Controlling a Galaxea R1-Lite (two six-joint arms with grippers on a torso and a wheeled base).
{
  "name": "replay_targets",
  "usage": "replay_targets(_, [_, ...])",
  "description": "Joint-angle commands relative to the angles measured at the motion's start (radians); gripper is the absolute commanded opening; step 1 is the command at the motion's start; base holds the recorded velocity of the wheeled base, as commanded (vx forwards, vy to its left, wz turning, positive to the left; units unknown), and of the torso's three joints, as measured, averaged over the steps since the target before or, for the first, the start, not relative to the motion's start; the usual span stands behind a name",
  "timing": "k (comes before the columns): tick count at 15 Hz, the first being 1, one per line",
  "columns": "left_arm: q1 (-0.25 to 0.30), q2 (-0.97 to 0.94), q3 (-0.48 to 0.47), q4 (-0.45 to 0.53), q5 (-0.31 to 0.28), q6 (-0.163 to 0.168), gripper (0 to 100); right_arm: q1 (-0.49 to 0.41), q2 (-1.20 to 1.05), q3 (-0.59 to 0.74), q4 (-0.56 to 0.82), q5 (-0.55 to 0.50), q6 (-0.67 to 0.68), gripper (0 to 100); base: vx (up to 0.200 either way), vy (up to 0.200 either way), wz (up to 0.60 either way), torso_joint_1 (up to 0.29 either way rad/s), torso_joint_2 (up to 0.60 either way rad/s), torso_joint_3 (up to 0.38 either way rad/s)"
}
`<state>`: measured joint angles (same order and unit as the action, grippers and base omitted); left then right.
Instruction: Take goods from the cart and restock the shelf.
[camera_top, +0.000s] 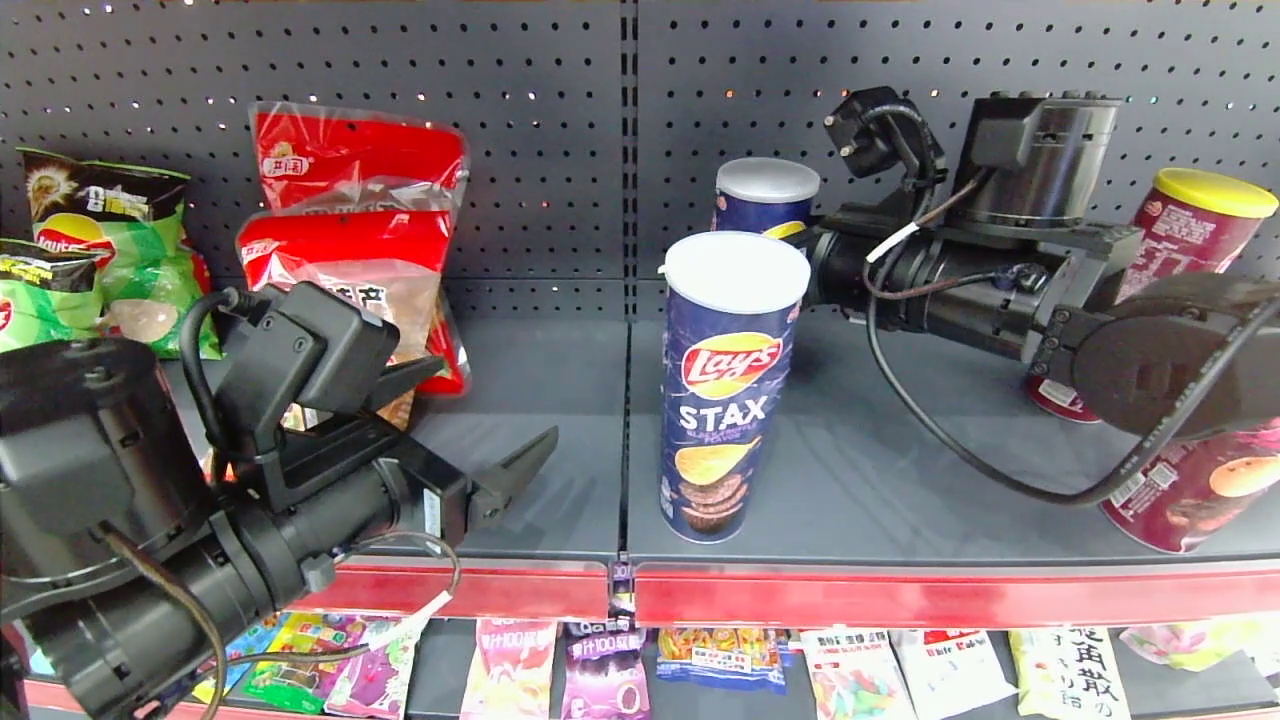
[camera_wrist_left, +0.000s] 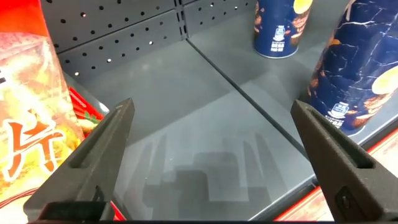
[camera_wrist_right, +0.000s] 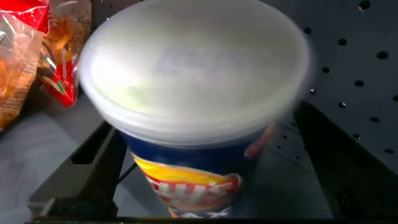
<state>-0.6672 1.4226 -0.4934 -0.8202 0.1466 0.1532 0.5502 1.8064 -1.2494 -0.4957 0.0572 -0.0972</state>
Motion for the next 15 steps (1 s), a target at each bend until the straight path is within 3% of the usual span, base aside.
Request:
replay_targets(1, [0.0, 0.004, -0.001, 0.0, 0.001, 0.0, 100, -0.001, -0.044, 0.034, 0.0, -0.01, 0.001, 100, 0.0, 0.0, 0.0, 0.0, 0.0, 0.0])
replay_targets(10, [0.005, 0.067, -0.048, 0.003, -0.007, 0.0, 100, -0.024, -0.286, 0.341, -0.01, -0.034, 0.004, 100, 0.0, 0.0, 0.0, 0.0, 0.0, 0.0])
replay_targets(13, [0.052, 0.116, -0.099, 0.003, -0.013, 0.0, 100, -0.052, -0.392, 0.462, -0.014, -0.033, 0.004, 100, 0.0, 0.0, 0.0, 0.0, 0.0, 0.0])
replay_targets(15, [0.054, 0.164, -0.137, 0.004, -0.016, 0.0, 100, -0.052, -0.502, 0.582, -0.014, -0.03, -0.001, 100, 0.0, 0.0, 0.0, 0.0, 0.0, 0.0])
